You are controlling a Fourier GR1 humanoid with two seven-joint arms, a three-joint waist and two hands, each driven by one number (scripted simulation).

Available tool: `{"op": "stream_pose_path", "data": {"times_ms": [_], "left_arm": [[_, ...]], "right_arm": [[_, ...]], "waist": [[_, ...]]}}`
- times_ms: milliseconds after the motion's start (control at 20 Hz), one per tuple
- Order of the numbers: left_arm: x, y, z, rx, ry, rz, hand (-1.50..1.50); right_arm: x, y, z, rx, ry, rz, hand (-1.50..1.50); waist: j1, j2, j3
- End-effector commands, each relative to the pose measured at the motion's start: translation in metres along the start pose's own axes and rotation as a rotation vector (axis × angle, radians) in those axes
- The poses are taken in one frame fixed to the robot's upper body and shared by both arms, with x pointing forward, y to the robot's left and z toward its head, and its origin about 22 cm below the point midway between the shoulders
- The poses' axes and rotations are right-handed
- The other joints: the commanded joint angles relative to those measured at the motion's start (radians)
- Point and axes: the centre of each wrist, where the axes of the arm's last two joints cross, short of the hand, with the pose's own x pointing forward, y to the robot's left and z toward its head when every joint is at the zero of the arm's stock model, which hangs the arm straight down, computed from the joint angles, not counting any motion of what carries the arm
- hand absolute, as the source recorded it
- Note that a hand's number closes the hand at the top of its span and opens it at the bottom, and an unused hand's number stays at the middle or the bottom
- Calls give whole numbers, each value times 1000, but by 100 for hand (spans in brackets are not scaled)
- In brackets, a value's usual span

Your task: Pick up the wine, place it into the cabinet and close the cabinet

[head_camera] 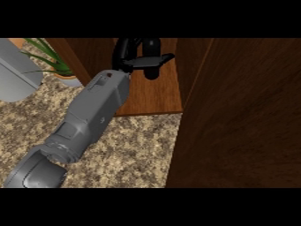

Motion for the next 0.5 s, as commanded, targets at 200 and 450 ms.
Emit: {"op": "stream_pose_path", "data": {"times_ms": [200,450], "left_arm": [[0,-7,3,-52,-1,71,-150],[-16,2,21,-80,29,152,-150]], "right_arm": [[43,1,10,-15,9,-108,-150],[51,-5,15,-41,16,-92,-150]], "waist": [[32,-13,-1],[43,-23,0]]}}
